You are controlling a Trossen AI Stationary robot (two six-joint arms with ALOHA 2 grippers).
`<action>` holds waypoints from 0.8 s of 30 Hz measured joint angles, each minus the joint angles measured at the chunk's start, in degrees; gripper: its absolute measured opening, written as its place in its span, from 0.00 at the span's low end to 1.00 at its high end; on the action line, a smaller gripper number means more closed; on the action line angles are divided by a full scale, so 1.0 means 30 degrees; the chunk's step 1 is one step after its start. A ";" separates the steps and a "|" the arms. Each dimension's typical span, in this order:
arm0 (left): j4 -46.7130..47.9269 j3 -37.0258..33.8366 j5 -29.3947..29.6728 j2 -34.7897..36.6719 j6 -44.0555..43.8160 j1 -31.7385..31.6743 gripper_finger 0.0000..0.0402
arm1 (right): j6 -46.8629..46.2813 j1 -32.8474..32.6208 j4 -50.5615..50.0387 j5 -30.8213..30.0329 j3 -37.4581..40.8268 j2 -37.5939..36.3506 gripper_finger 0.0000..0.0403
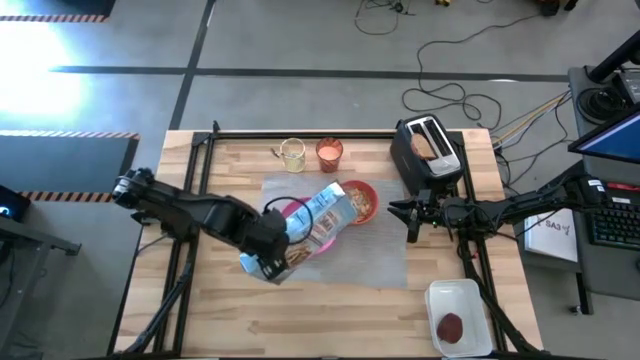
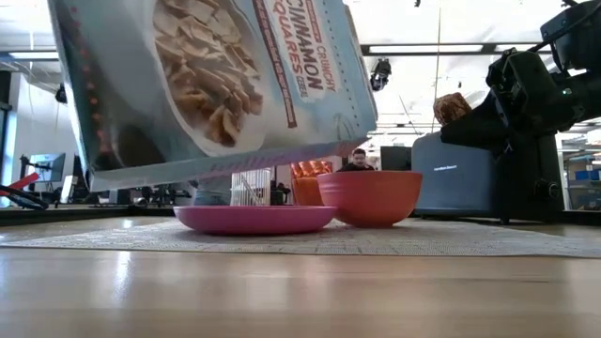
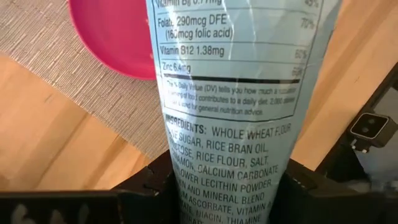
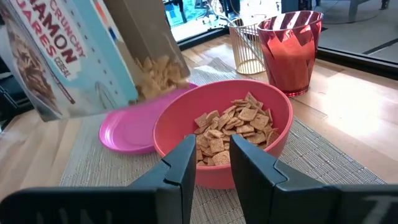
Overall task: Arrange a breakfast setting
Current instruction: Pour the cereal from the cereal box into the red bowl
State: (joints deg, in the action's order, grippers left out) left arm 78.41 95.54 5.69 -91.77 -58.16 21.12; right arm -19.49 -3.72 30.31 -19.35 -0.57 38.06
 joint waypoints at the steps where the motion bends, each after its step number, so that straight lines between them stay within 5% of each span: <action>1: 0.0057 0.0003 0.0275 0.0031 -0.0373 0.0282 0.37 | -0.0001 0.0004 0.0005 0.0000 -0.0003 0.0000 0.21; 17: 0.3734 -0.0655 0.9217 -0.0416 -1.1211 0.5027 0.36 | -0.0006 -0.0003 0.0002 0.0000 0.0001 0.0000 0.21; 24: 0.3819 -0.3551 1.0065 -0.0342 -1.4510 0.5175 0.35 | -0.0006 0.0001 -0.0001 -0.0004 0.0000 0.0000 0.21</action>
State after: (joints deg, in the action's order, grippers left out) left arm 89.87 84.89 35.88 -92.79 -101.69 36.64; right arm -19.51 -3.71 30.30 -19.37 -0.57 38.06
